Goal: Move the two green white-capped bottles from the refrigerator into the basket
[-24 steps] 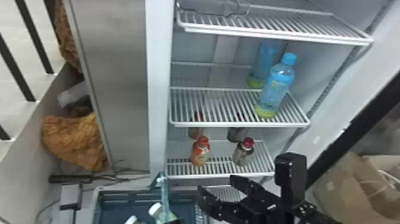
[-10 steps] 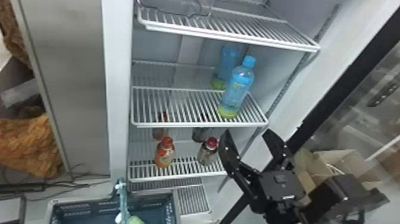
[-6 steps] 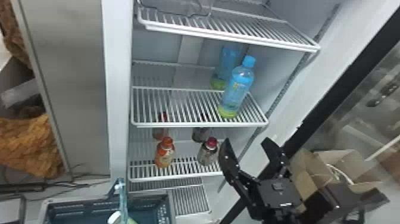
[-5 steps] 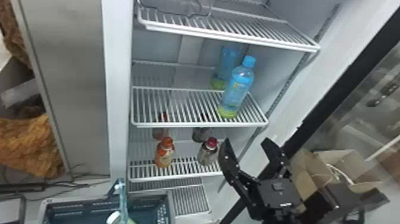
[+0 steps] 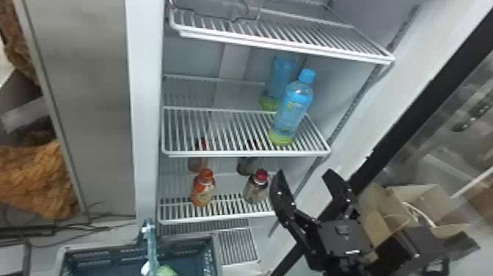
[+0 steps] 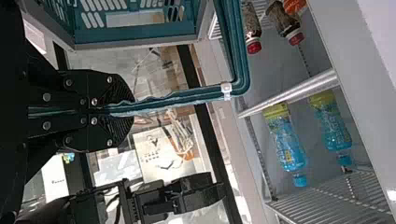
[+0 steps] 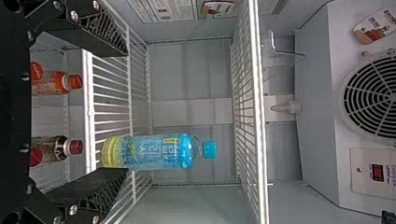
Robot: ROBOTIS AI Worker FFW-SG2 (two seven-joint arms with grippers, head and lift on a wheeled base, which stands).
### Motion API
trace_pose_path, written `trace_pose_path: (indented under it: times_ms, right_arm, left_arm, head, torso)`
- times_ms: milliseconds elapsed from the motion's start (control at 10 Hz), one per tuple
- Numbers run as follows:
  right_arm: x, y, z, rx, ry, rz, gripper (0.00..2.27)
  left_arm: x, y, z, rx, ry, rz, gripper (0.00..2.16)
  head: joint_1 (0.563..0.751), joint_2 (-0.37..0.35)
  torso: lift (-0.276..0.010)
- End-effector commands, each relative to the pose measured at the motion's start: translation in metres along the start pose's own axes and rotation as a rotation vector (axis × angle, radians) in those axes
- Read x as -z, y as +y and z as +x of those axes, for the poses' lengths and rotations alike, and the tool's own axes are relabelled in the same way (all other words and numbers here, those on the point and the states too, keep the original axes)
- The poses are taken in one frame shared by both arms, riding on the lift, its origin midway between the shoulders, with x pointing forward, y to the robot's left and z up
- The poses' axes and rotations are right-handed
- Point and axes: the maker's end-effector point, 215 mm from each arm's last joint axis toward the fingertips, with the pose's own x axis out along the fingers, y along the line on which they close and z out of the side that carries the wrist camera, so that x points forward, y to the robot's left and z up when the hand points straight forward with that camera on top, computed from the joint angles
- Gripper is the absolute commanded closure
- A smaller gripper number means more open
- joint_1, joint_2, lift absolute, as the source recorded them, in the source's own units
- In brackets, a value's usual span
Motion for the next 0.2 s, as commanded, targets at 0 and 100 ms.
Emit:
trace_pose_path:
  times_ms: [0,100]
  right_arm:
    - [-0.0012,-0.0001,0.0000,0.001,-0.004,0.001,0.17]
    - [-0.0033,0.0001,0.0001,0.001,-0.009,-0.001,0.17]
  left_arm:
    - [0.0000,-0.0002,0.0000,0.001,0.000,0.000,1.20]
    - [-0.0003,-0.0010,0.0001,0.001,0.000,0.002,1.20]
  head:
    - [0.695,-0.350]
    - [0.695,-0.350]
  torso:
    - [-0.004]
    - [-0.004]
